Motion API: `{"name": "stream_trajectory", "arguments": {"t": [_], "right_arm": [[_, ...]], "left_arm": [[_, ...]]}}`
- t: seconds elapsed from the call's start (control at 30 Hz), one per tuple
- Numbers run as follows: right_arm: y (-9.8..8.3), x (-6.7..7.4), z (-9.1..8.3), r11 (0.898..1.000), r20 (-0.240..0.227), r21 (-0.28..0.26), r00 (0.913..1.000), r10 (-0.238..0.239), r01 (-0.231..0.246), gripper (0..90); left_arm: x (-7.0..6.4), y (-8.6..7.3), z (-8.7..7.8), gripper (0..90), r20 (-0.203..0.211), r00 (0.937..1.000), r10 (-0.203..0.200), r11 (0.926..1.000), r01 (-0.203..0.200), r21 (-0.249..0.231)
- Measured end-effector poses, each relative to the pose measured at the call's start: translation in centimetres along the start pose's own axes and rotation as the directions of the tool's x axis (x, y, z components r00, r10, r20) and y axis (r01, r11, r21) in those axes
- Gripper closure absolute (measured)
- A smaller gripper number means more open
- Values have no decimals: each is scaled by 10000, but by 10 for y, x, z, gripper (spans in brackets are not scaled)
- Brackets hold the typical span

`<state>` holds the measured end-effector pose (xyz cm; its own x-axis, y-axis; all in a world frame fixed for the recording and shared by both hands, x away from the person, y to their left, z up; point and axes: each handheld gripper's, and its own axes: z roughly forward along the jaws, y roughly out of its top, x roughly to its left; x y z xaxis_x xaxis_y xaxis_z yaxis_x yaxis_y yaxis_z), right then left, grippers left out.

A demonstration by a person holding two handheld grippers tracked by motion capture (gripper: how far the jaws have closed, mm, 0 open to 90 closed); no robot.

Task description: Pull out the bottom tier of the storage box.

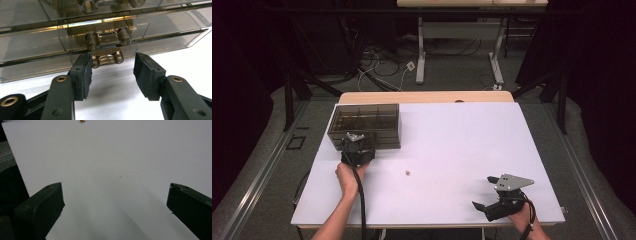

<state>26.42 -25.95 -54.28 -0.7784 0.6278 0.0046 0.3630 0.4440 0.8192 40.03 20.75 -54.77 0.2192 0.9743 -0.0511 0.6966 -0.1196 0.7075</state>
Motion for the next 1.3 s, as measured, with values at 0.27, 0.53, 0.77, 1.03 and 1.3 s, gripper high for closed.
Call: {"name": "stream_trajectory", "arguments": {"t": [0.27, 0.53, 0.77, 1.03, 1.3], "right_arm": [[0, 0, 1, 10000, -21, -2, 10000, 46, -46, 4], [0, 1, 1, 10000, -60, 40, 10000, 54, -54, 5], [0, 0, 1, 10000, -40, 62, 10000, 40, -40, 6], [0, 0, 1, 9999, -52, 137, 10000, -1, 1, 6], [0, 1, 2, 9999, -23, 115, 10000, 49, -48, 6]], "left_arm": [[1, -3, 4, 466, -118, 9999, -93, 9999, 94, 38], [1, -5, 4, 521, -196, 9996, -190, 9998, 188, -102], [1, -6, 7, 529, -279, 9993, -252, 9997, 252, -13], [1, -7, 7, 543, -282, 9991, -316, 9995, 314, -96], [-2, -8, 9, 531, -463, 9983, -347, 9994, 345, -68]]}}
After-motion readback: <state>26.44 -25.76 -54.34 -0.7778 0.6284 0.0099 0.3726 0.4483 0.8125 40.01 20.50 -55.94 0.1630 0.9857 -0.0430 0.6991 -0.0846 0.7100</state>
